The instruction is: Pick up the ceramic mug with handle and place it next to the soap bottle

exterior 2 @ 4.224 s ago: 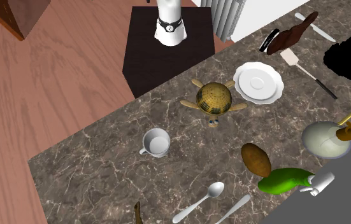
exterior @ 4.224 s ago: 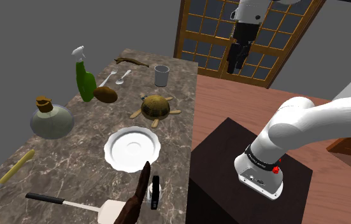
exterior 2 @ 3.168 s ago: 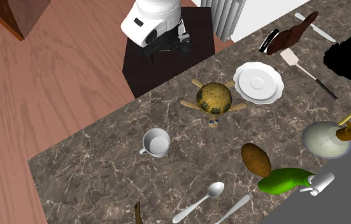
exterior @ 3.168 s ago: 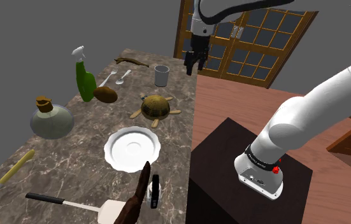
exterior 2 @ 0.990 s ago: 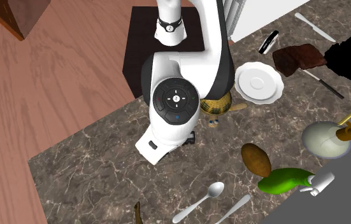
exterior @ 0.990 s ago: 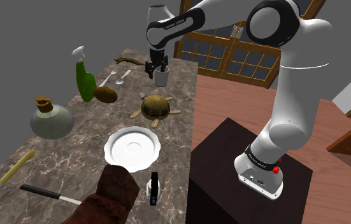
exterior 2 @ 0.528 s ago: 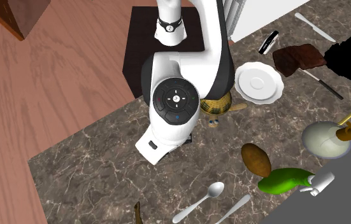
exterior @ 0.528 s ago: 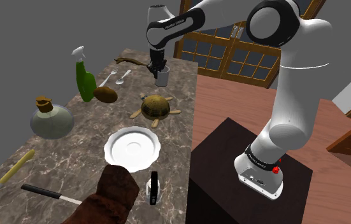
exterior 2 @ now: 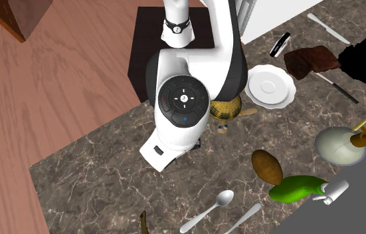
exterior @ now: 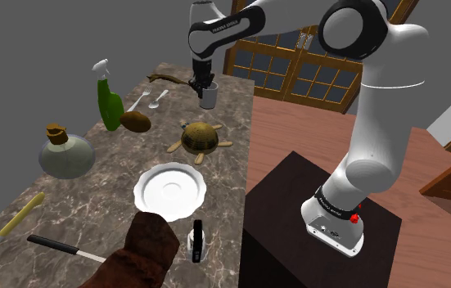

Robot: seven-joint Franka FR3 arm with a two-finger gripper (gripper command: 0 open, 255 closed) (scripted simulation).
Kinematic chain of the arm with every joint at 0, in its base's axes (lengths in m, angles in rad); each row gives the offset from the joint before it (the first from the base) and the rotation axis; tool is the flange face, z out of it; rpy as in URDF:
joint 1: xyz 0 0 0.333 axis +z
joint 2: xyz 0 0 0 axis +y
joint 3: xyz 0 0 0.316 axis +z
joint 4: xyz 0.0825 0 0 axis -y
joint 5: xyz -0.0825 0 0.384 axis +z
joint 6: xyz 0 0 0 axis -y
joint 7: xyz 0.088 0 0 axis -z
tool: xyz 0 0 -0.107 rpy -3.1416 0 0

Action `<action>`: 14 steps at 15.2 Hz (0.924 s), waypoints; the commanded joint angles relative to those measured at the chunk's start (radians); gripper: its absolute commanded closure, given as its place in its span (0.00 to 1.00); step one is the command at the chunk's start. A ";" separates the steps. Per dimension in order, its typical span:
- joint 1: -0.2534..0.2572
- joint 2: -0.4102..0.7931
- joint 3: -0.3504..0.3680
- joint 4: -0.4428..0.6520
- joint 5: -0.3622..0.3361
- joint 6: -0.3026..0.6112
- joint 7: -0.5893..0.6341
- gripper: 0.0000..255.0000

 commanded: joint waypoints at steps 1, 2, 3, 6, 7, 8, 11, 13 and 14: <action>0.000 -0.013 0.000 0.012 0.001 -0.024 -0.002 1.00; 0.000 -0.017 0.000 0.018 0.001 -0.035 -0.003 1.00; 0.000 -0.022 0.001 0.025 0.002 -0.047 -0.004 1.00; 0.000 -0.035 0.001 0.048 0.003 -0.082 -0.006 1.00; 0.000 -0.038 0.001 0.056 0.004 -0.094 -0.007 1.00; 0.000 -0.042 0.001 0.064 0.004 -0.106 -0.008 1.00; 0.000 -0.052 0.001 0.090 0.005 -0.142 -0.011 1.00; 0.000 -0.057 0.002 0.109 0.006 -0.166 -0.012 1.00; 0.000 -0.060 0.002 0.119 0.006 -0.179 -0.013 1.00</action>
